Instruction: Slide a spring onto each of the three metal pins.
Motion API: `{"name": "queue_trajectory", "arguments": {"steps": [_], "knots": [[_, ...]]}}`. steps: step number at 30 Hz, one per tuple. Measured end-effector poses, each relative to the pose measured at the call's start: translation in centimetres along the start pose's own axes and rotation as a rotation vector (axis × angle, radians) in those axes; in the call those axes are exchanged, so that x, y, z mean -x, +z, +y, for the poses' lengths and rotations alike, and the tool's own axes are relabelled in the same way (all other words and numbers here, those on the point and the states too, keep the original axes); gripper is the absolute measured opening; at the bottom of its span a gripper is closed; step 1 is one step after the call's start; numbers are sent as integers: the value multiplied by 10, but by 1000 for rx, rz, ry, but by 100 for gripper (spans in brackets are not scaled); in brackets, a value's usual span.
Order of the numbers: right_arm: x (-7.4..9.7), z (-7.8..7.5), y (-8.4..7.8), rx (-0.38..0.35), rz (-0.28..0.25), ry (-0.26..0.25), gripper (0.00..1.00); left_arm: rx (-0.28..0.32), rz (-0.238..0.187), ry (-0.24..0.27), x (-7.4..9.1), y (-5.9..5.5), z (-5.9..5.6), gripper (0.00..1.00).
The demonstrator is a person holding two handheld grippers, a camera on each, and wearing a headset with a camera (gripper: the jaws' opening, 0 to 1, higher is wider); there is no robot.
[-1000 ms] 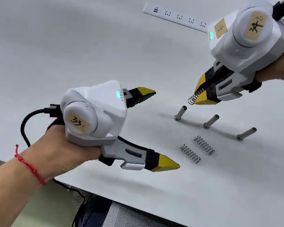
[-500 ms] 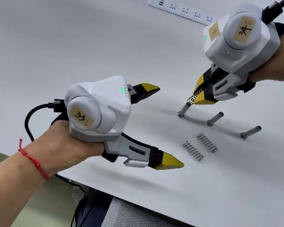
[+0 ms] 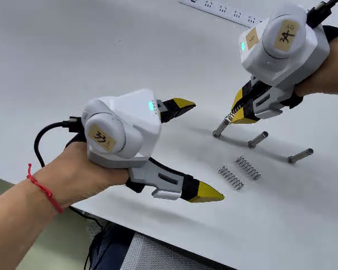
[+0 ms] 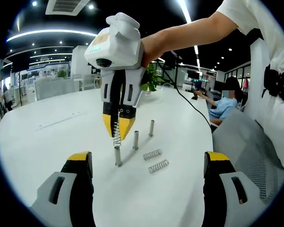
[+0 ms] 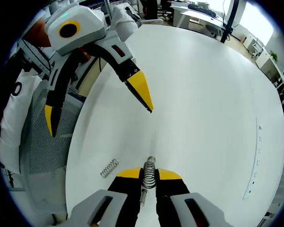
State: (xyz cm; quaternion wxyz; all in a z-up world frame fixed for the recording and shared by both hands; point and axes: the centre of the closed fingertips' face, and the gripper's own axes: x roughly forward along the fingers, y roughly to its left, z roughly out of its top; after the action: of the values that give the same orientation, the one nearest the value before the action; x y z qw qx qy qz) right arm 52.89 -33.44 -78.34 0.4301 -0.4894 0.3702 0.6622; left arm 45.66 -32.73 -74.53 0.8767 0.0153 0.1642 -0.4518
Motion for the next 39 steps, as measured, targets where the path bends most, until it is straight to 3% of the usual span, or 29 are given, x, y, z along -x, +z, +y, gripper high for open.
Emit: {"name": "queue_trajectory", "arguments": {"steps": [20, 39], "knots": [[-6, 3, 0, 16, 21, 12, 7, 13, -10, -9, -2, 0, -4, 97], [-17, -3, -2, 34, 41, 21, 7, 28, -17, -12, -5, -2, -2, 96]]}}
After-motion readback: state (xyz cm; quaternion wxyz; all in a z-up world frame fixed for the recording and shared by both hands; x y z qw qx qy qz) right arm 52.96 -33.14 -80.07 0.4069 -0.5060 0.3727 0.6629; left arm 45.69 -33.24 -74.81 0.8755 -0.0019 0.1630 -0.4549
